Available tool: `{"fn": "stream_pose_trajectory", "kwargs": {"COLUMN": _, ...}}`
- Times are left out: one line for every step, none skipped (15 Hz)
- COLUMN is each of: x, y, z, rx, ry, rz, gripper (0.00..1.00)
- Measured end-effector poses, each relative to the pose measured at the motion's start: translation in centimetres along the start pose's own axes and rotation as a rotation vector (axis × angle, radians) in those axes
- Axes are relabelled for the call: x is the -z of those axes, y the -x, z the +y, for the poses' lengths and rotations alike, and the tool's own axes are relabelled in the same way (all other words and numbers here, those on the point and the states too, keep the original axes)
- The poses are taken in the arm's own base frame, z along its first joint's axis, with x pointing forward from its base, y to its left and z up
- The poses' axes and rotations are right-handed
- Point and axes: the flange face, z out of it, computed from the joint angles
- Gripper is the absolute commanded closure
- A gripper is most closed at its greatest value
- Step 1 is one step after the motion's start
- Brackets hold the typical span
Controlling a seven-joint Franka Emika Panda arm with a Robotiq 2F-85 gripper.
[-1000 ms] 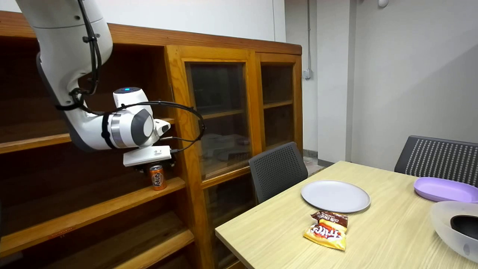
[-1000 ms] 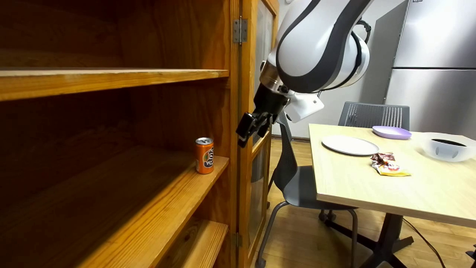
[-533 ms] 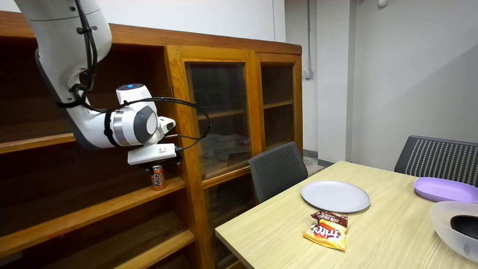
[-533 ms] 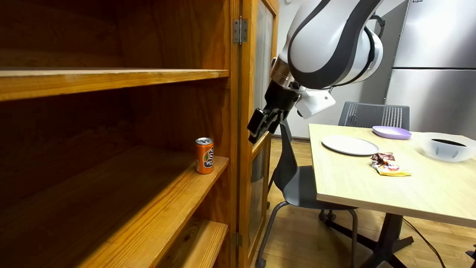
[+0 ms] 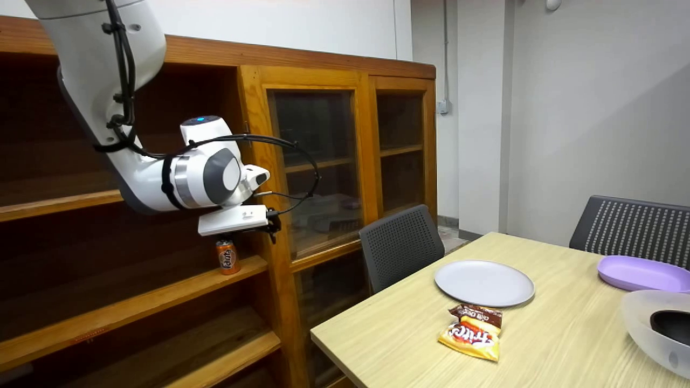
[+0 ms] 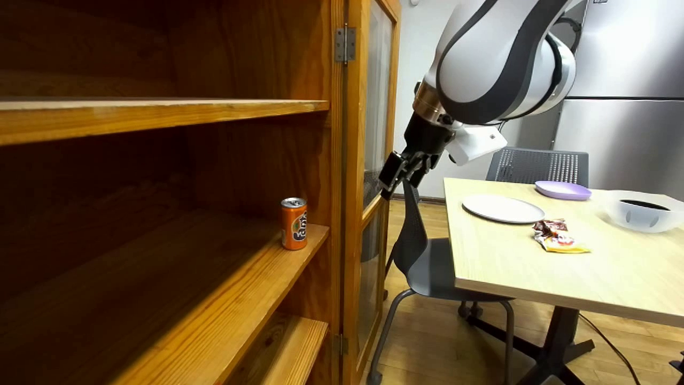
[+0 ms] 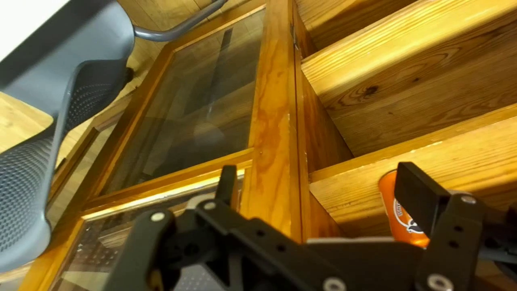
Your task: Put the orange can on the second shelf from the top
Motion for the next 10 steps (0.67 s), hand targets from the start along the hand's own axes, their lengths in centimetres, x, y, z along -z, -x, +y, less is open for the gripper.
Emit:
{"fn": "stream_pose_trajectory", "kwargs": {"x": 0.1, "y": 0.3, "z": 0.7, "rx": -0.020, "ry": 0.009, "rz": -0.003, "gripper": 0.00}}
{"fn": "stream_pose_trajectory", "kwargs": {"x": 0.1, "y": 0.6, "z": 1.4, "rx": -0.042, "ry": 0.018, "rz": -0.006, "gripper": 0.00}}
{"fn": "stream_pose_trajectory", "kwargs": {"x": 0.2, "y": 1.0, "z": 2.2, "rx": -0.067, "ry": 0.027, "rz": -0.009, "gripper": 0.00}}
{"fn": "stream_pose_trajectory", "kwargs": {"x": 0.4, "y": 1.4, "z": 3.2, "rx": -0.093, "ry": 0.039, "rz": -0.013, "gripper": 0.00}}
{"fn": "stream_pose_trajectory", "kwargs": {"x": 0.5, "y": 1.8, "z": 4.1, "rx": -0.121, "ry": 0.051, "rz": -0.016, "gripper": 0.00}}
{"fn": "stream_pose_trajectory", "kwargs": {"x": 0.6, "y": 2.2, "z": 5.1, "rx": -0.148, "ry": 0.062, "rz": -0.019, "gripper": 0.00}}
{"fn": "stream_pose_trajectory", "kwargs": {"x": 0.8, "y": 2.6, "z": 6.0, "rx": -0.174, "ry": 0.073, "rz": -0.021, "gripper": 0.00}}
{"fn": "stream_pose_trajectory", "kwargs": {"x": 0.9, "y": 3.1, "z": 6.9, "rx": -0.201, "ry": 0.085, "rz": -0.024, "gripper": 0.00}}
{"fn": "stream_pose_trajectory", "kwargs": {"x": 1.0, "y": 3.5, "z": 7.7, "rx": -0.229, "ry": 0.095, "rz": -0.026, "gripper": 0.00}}
{"fn": "stream_pose_trajectory", "kwargs": {"x": 1.1, "y": 3.9, "z": 8.5, "rx": -0.258, "ry": 0.104, "rz": -0.028, "gripper": 0.00}}
